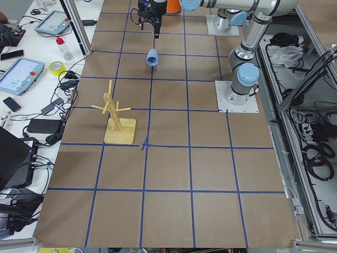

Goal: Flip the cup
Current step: 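Raise the right gripper away while the left gripper reaches toward the cup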

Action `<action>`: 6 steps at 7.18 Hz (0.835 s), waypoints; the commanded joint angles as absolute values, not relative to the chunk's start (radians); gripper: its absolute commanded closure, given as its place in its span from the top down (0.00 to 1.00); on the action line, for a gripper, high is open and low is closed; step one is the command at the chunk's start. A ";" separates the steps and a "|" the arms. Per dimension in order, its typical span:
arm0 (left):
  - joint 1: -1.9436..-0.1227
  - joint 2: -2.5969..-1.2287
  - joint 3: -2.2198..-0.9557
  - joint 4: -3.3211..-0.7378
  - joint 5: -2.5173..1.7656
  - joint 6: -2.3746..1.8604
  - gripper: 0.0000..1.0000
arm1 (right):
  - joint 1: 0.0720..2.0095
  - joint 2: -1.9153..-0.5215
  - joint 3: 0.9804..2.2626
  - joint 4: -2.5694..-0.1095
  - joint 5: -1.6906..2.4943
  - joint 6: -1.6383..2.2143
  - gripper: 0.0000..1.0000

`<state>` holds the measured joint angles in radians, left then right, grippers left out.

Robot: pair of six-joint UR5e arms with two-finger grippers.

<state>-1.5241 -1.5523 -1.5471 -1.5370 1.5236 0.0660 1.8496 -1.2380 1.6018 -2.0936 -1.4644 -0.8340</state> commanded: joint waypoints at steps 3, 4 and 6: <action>-1.517 -1.686 -1.700 -1.338 1.383 0.081 1.00 | 1.721 -1.442 1.606 -1.843 -1.486 -0.546 1.00; -1.517 -1.721 -1.709 -1.338 1.320 0.092 1.00 | 1.679 -1.477 1.606 -1.783 -1.486 -0.487 1.00; -1.513 -1.796 -1.712 -1.322 1.160 0.170 1.00 | 1.641 -1.543 1.605 -1.672 -1.503 -0.393 1.00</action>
<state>-1.5154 -1.7487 -1.7095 -1.3338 1.2381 0.1352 1.6648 -1.4999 1.6058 -1.7302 -1.4910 -0.4429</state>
